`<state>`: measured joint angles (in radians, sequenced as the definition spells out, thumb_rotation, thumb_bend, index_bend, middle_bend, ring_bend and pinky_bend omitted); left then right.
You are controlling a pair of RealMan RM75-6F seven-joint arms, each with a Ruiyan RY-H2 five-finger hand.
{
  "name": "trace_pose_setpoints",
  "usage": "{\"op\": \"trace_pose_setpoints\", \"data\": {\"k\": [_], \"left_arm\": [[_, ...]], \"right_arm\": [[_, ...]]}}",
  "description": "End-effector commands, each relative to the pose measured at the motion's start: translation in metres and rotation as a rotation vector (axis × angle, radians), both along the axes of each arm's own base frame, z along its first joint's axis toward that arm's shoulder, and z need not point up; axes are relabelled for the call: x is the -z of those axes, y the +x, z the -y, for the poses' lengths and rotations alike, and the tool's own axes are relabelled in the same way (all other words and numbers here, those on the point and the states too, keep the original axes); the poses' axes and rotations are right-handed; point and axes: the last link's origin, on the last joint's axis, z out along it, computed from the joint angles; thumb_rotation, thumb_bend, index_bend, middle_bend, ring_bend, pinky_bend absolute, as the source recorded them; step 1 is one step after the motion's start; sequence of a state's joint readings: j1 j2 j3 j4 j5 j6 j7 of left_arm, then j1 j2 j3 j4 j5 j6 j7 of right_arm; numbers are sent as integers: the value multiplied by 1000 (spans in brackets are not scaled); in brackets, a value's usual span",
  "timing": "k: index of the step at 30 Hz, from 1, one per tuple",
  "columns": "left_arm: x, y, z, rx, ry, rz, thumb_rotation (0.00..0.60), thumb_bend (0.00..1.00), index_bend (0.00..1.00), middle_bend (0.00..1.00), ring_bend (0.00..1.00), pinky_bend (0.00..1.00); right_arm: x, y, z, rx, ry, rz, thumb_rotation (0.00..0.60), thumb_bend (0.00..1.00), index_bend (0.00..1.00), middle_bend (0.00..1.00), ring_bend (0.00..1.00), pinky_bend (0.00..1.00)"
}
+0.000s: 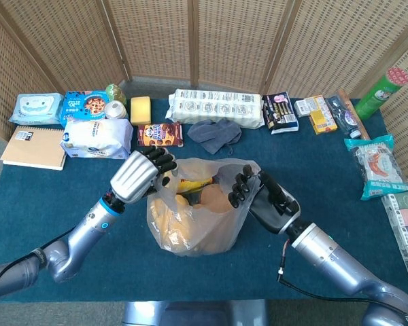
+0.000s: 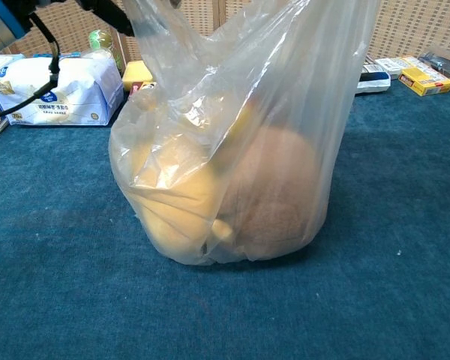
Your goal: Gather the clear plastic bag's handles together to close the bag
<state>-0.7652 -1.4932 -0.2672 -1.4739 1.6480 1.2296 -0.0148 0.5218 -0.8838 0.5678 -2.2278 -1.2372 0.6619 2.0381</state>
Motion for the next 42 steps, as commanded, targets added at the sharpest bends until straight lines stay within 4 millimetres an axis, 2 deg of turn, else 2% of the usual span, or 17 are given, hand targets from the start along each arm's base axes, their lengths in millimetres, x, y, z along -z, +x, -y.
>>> {"op": "trace_pose_setpoints", "data": {"k": [1, 13, 29, 35, 42], "left_arm": [[-1, 9, -3, 3, -10, 76, 600, 305, 563, 528, 449, 449], [-29, 14, -2, 32, 44, 226, 600, 305, 609, 567, 501, 471], [-61, 36, 2, 108, 148, 357, 600, 294, 614, 575, 509, 482], [-67, 48, 2, 133, 164, 345, 600, 283, 614, 567, 455, 482], [-68, 61, 1, 152, 170, 326, 600, 255, 602, 466, 350, 471]], "right_arm": [[0, -2, 0, 5, -1, -2, 480, 195, 581, 654, 639, 582], [6, -6, 4, -2, -1, -36, 481, 194, 557, 618, 598, 534], [10, -4, 5, -72, -63, -126, 481, 190, 498, 516, 480, 380], [13, -1, 5, -126, -88, -187, 481, 188, 464, 478, 437, 321], [18, 2, 3, -196, -116, -243, 483, 175, 421, 414, 353, 227]]}}
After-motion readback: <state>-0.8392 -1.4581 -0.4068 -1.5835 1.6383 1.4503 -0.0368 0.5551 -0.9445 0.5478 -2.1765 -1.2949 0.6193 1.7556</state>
